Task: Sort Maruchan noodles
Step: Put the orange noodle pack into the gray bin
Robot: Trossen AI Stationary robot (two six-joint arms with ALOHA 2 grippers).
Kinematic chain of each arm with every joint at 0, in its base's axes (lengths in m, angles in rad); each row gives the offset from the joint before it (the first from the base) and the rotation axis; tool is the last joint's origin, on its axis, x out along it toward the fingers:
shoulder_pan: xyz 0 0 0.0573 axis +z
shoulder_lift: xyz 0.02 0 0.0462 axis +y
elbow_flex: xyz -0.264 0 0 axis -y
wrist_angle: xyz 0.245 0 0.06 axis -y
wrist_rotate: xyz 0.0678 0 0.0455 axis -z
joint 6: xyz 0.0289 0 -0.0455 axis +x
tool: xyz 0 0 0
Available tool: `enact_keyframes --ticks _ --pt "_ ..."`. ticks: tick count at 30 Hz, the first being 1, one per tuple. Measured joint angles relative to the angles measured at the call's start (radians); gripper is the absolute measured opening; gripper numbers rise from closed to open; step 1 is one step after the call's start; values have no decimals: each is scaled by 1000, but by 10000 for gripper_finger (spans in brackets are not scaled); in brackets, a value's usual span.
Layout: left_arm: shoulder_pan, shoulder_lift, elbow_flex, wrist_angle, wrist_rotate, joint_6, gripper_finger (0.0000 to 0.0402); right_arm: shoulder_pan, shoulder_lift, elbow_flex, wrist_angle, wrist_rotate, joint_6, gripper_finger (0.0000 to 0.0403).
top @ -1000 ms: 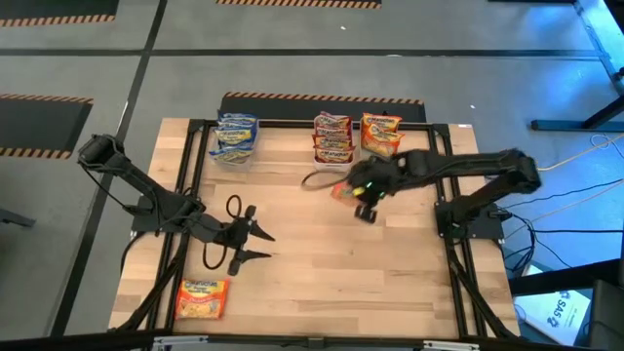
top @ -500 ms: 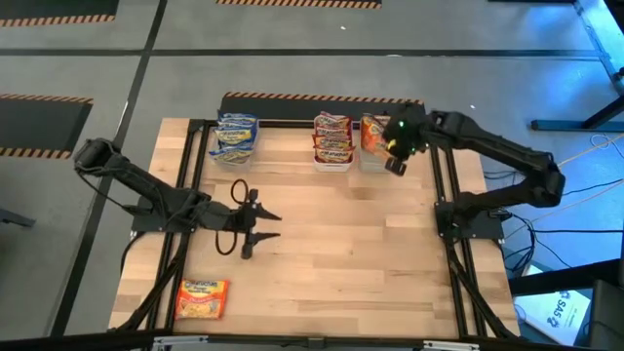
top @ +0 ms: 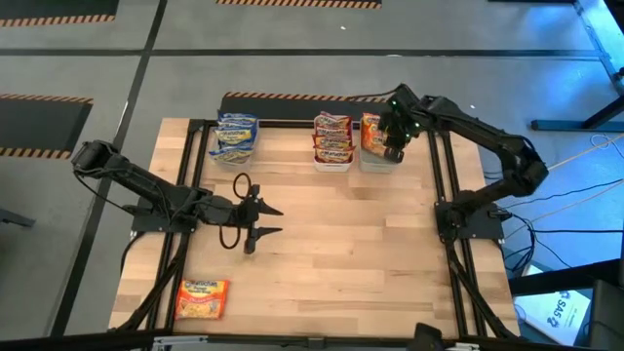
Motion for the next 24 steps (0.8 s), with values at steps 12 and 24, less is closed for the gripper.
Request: enact_keyframes --ticks 12,24 --pt "0 0 0 -2 1 -1 196 -21 195 0 10 -35 -58 74" --pt "0 0 0 -7 1 -1 196 -20 259 0 55 9 -49 74"
